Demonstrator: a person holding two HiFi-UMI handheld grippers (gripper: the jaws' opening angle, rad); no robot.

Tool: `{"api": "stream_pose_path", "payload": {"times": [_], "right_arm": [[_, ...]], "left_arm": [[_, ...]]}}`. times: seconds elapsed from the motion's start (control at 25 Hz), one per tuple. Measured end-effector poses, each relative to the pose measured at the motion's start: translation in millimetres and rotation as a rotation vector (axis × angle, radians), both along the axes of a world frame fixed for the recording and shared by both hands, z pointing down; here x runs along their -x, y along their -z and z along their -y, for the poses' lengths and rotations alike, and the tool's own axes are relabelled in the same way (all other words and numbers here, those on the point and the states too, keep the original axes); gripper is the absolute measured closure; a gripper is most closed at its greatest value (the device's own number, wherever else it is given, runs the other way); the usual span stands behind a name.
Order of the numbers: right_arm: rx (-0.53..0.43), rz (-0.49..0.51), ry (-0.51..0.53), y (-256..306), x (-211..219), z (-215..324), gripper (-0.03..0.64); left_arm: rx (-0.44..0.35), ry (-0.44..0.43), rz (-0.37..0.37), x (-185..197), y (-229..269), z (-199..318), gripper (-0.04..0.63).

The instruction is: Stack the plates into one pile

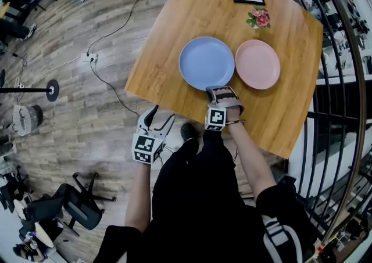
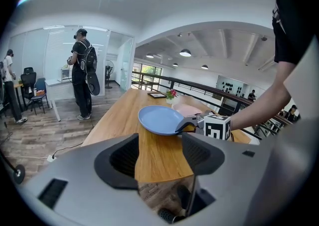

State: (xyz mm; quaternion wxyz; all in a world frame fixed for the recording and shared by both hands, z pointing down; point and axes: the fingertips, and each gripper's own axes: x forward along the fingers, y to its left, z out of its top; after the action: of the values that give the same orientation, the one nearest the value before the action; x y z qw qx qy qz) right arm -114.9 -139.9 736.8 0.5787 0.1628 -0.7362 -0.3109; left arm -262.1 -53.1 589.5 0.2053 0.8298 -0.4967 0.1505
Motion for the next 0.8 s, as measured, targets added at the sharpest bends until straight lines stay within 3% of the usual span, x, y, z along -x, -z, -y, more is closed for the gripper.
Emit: {"api": "stream_pose_path", "payload": {"times": [0.4, 0.8], "right_arm": [[-0.027, 0.010, -0.020, 19, -17, 23, 0.584], [-0.035, 0.014, -0.062, 31, -62, 37, 0.584]], "left_arm": [[-0.011, -0.010, 0.003, -14, 8, 14, 0.307], [-0.024, -0.035, -0.017, -55, 18, 32, 0.307]]}}
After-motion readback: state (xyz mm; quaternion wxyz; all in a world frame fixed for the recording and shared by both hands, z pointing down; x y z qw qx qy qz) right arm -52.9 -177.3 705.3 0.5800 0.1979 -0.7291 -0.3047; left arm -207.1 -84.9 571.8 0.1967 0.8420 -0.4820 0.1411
